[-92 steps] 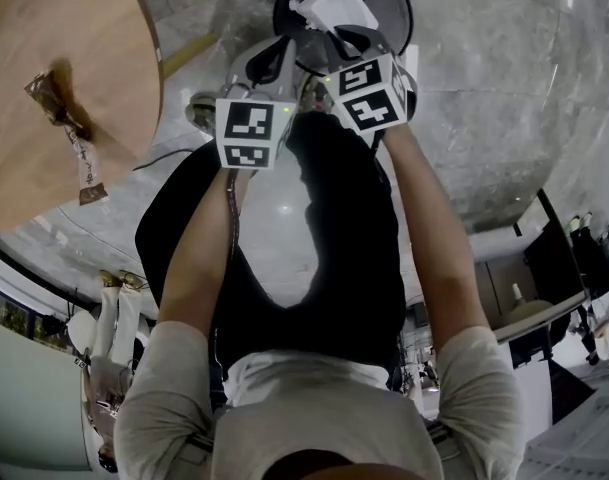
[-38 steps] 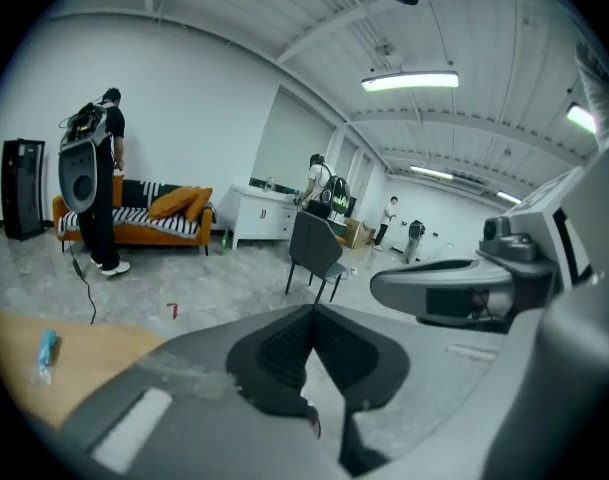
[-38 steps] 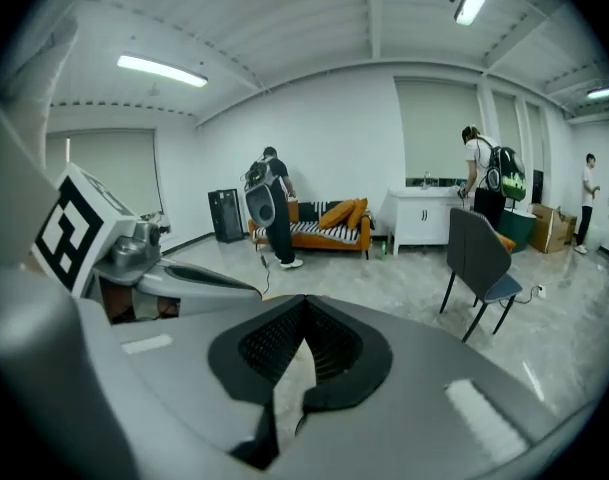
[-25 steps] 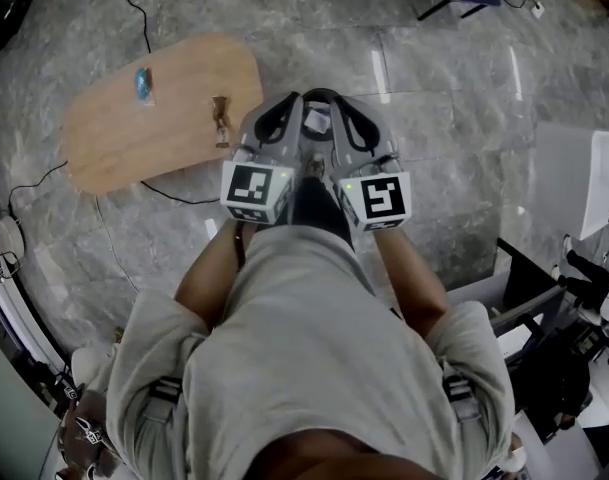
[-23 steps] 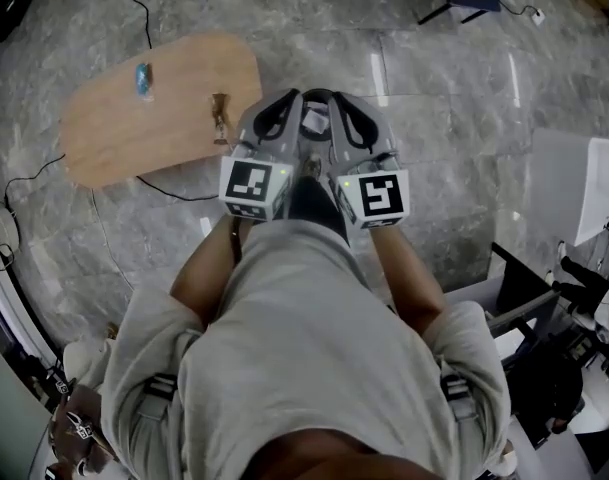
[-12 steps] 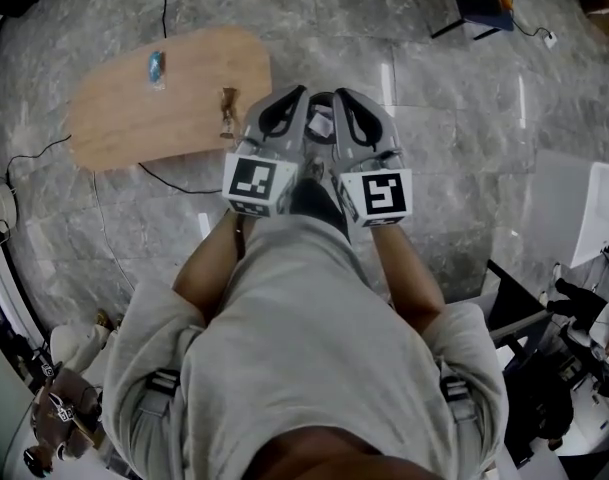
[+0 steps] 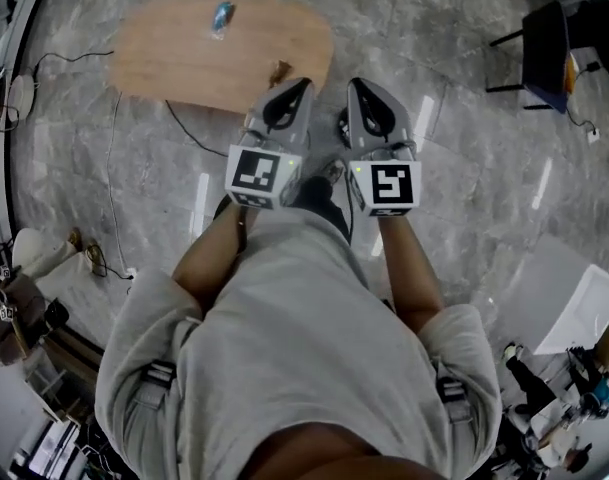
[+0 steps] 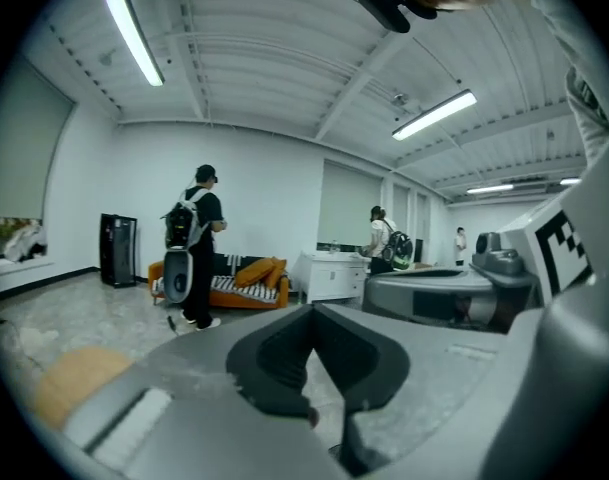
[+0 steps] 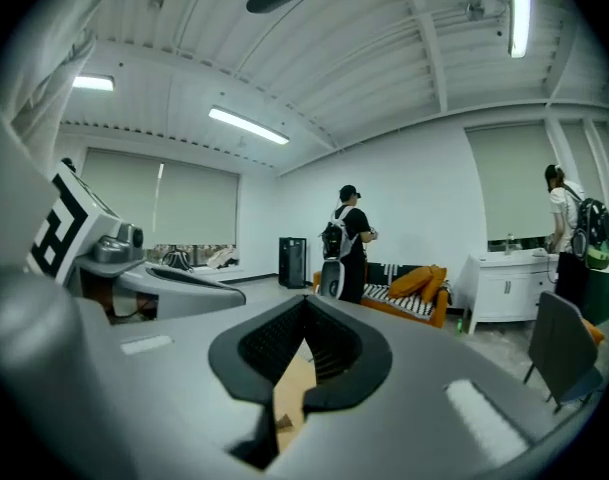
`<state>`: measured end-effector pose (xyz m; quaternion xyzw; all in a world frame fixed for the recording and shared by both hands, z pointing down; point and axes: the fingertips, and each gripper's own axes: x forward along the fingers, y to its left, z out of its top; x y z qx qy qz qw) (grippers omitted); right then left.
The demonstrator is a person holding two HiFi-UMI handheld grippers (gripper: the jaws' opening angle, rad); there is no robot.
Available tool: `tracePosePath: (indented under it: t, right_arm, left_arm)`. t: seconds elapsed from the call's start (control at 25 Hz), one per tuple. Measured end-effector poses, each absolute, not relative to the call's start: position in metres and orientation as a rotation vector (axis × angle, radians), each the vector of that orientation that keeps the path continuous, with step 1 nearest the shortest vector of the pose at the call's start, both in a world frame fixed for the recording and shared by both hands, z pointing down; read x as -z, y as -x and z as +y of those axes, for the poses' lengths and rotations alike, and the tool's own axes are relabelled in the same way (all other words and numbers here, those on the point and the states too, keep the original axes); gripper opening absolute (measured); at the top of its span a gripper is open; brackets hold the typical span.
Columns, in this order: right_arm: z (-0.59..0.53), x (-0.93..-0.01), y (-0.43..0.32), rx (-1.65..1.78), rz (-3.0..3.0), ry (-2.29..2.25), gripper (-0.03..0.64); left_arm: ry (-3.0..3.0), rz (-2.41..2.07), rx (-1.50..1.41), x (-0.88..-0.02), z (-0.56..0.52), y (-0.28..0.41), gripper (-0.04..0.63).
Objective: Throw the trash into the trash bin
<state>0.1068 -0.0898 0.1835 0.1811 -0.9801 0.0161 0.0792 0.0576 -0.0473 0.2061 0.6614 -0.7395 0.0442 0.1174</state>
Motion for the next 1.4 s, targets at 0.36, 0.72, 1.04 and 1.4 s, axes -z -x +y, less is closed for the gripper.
tracePosePath:
  t: [0.36,0.72,1.04,1.4]
  right_arm:
    - [-0.003,-0.158,0.025,0.006,-3.012,-0.113,0.008]
    - [0.120,-0.171,0.164,0.039,-2.977,0.176,0.008]
    - [0.198,-0.181,0.264,0.087,-2.936,0.218,0.008]
    - [0.204,-0.196,0.313,0.037,-2.897,0.167,0.008]
  left_arm:
    - [-1.560,-2.474,-0.043,-0.185,0.060,0.071,0.018]
    - [-1.302,-2.595,0.050,-0.199,0.187,0.203,0.018]
    - [-1.262,-2.616,0.085,-0.202,0.264,0.301,0.018]
    - [-1.282,-2.550,0.128,-0.219,0.266,0.351,0.018]
